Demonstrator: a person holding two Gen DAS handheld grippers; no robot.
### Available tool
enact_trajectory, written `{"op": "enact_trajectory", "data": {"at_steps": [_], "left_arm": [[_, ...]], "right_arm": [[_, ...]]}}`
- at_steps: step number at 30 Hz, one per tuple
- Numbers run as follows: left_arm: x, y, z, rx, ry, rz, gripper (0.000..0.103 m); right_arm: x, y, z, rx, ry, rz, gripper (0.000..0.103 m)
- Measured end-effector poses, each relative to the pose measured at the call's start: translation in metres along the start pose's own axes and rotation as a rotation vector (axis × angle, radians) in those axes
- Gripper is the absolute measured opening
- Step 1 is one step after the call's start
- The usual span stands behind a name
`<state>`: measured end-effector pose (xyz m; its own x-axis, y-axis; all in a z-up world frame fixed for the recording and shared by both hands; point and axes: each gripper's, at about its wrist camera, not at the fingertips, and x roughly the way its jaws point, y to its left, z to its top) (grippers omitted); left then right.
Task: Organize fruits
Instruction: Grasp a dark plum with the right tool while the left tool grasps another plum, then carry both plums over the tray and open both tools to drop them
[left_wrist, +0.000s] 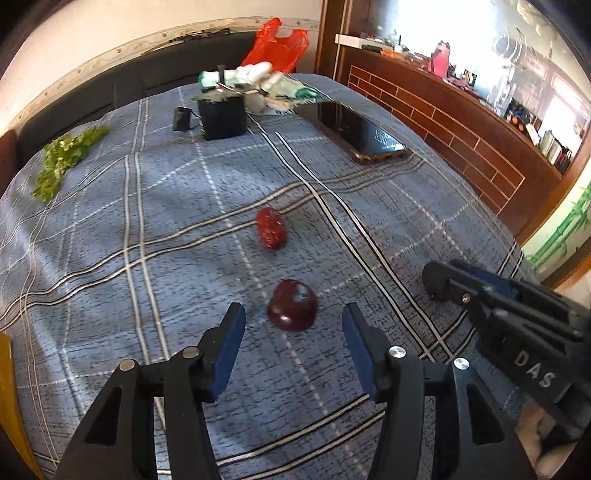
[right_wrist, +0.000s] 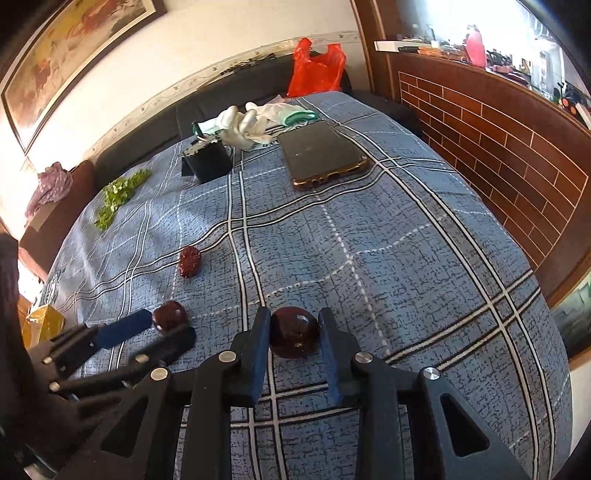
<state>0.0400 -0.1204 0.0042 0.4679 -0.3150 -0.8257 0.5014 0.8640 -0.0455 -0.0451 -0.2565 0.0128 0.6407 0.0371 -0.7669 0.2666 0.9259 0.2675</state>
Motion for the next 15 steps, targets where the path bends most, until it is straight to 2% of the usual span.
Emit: {"op": "enact_trajectory", "data": {"at_steps": [3,4,6,11,13,15], "left_arm": [[0.003,-0.001,0.002,0.003,-0.008,0.023,0.053],[0.003,-0.001,0.002,-0.001,-0.009,0.026,0.046],[0.002,0.001,0.002,-0.009,-0.008,0.036,0.026],[-0.011,0.012,-0.004,-0.06,-0.016,0.038,0.026],[-0.022,0.017,-0.009,-0.089,-0.024,0.033,0.026],[-0.04,0.024,-0.016,-0.119,-0.043,0.025,0.026]], "right_arm": [[-0.001,-0.002,0.001,0.011,-0.003,-0.003,0.028],[-0.001,-0.003,0.001,0.015,-0.004,-0.003,0.028],[0.0,-0.004,0.002,0.018,-0.005,-0.009,0.028],[0.0,-0.007,0.002,0.031,-0.01,0.0,0.028],[-0.002,-0.008,0.002,0.043,-0.018,0.033,0.028],[-0.009,-0.01,0.003,0.06,-0.04,0.119,0.028]]}}
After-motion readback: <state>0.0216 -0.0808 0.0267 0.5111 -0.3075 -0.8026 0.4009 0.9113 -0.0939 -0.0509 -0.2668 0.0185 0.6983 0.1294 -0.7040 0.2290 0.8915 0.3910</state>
